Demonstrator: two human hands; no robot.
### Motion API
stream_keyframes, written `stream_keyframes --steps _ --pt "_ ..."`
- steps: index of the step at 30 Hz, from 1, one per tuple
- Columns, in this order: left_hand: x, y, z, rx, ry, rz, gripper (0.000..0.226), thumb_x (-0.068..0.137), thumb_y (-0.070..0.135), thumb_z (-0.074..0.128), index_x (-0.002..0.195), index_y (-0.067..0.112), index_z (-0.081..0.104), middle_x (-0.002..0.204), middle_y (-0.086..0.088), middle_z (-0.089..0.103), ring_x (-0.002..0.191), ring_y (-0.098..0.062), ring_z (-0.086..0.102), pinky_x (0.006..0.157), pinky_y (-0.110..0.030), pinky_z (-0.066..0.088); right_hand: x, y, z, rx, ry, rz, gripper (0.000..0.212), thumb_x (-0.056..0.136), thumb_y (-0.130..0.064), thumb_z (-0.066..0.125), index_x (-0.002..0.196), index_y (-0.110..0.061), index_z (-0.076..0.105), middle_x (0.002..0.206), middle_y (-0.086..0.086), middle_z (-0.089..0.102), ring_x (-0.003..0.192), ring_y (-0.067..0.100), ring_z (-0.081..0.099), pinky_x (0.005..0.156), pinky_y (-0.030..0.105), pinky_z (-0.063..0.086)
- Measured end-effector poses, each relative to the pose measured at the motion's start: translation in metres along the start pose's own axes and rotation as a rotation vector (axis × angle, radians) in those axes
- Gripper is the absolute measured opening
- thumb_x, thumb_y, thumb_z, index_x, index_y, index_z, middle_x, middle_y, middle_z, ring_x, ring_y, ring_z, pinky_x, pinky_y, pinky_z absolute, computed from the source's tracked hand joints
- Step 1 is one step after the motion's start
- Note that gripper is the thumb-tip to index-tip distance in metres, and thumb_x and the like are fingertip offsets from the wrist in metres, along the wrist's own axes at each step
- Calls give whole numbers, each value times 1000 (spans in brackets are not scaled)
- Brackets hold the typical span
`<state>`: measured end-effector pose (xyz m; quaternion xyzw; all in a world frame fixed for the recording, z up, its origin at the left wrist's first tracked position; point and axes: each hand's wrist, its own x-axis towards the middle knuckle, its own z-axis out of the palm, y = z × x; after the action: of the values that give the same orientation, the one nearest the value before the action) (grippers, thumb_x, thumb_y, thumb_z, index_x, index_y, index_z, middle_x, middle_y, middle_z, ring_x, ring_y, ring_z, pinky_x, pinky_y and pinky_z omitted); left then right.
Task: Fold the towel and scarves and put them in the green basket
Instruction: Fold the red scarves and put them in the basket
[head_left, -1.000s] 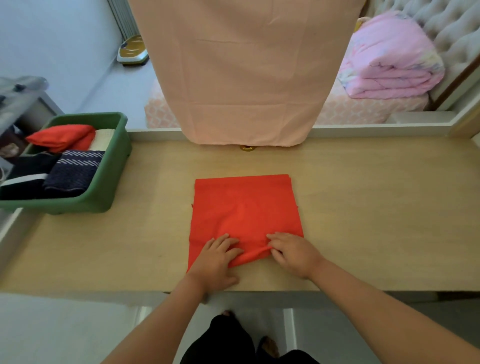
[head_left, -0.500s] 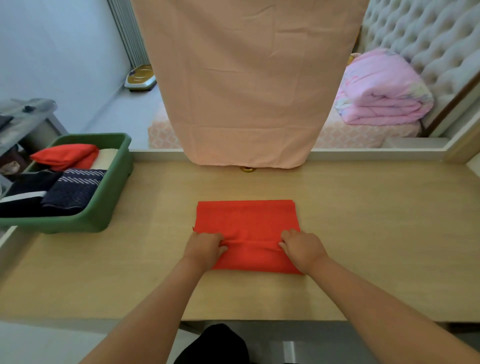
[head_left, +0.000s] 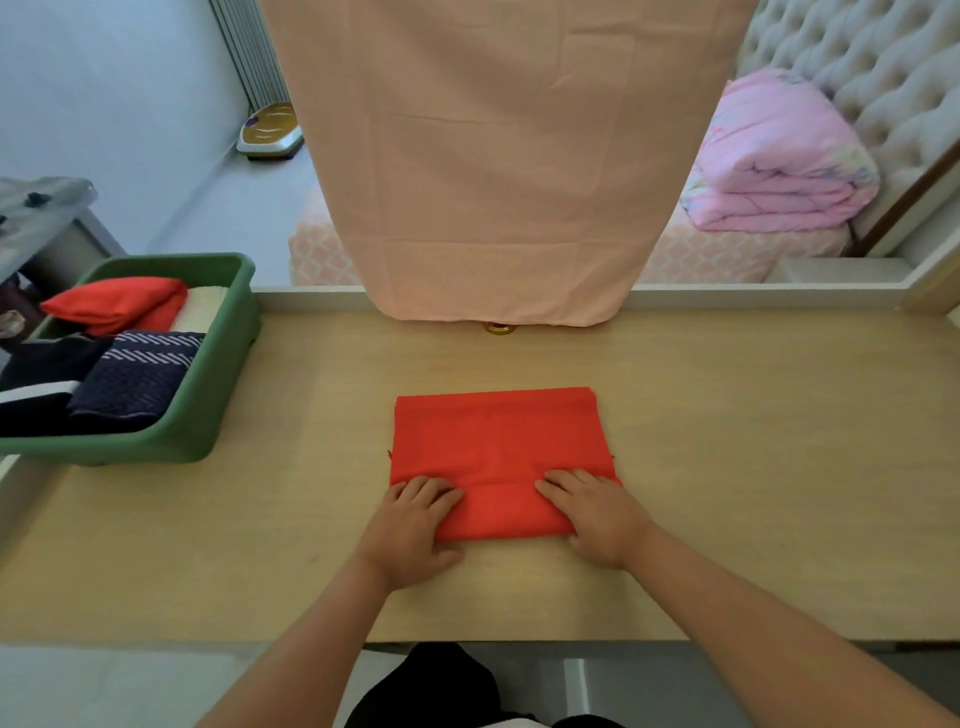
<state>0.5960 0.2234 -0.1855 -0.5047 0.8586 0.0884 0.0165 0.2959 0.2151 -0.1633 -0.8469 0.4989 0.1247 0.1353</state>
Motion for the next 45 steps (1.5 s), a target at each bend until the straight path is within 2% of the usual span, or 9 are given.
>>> stream_keyframes --steps 5,9,12,16,19,25,32,38,45 --pt "13 -6 -28 -186 -172 -70 55 81 30 50 134 19 59 139 1 57 128 -22 53 104 -31 42 12 4 -28 262 30 149 30 85 -24 50 107 -23 71 115 1 70 109 24 62 88 32 47" --pt "33 -14 -65 -318 -225 -162 37 72 36 43 88 14 68 101 2 59 97 -22 60 77 -27 44 18 21 -59 395 -73 205 20 74 -33 46 60 -19 51 73 -2 61 78 23 59 64 31 41" --pt "50 -23 -81 -397 -252 -265 20 86 28 49 85 15 64 88 -1 65 88 -22 60 71 -27 40 20 36 -76 317 -62 228 17 83 -36 52 73 -26 61 91 -4 57 93 20 56 75 30 41" --pt "75 -34 -75 -284 -209 -206 49 78 46 31 95 22 71 113 0 63 112 -23 50 99 -31 35 32 54 -64 254 -45 246 38 90 -38 48 115 -15 66 130 1 51 117 23 51 101 37 40" --pt "91 -42 -63 -390 -248 -235 47 84 38 38 108 13 69 127 -2 55 122 -25 44 106 -30 32 40 60 -46 338 -30 311 34 95 -31 45 115 -9 62 125 8 54 113 27 56 98 37 44" --pt "122 -53 -49 -247 -127 -240 26 98 36 47 104 16 63 105 -7 67 101 -30 60 80 -36 44 57 63 -31 178 83 375 29 98 -31 42 113 -13 58 117 9 57 111 28 55 91 40 45" --pt "130 -8 -36 -122 180 15 49 76 14 46 123 18 60 125 -4 59 114 -28 53 96 -40 39 67 44 -17 -70 392 288 30 90 -20 52 119 -19 60 128 10 58 113 32 55 94 45 42" --pt "116 32 1 -57 -16 133 56 96 39 35 148 19 41 155 -1 38 144 -20 32 117 -46 17 68 10 2 171 248 227 60 97 -44 24 150 -22 39 159 4 33 148 20 26 120 42 23" --pt "86 -13 9 43 -53 85 72 92 72 30 155 39 17 164 0 12 151 -30 7 115 -65 10 49 30 18 161 177 317 67 95 -60 25 157 -37 13 165 4 15 153 21 8 122 46 7"
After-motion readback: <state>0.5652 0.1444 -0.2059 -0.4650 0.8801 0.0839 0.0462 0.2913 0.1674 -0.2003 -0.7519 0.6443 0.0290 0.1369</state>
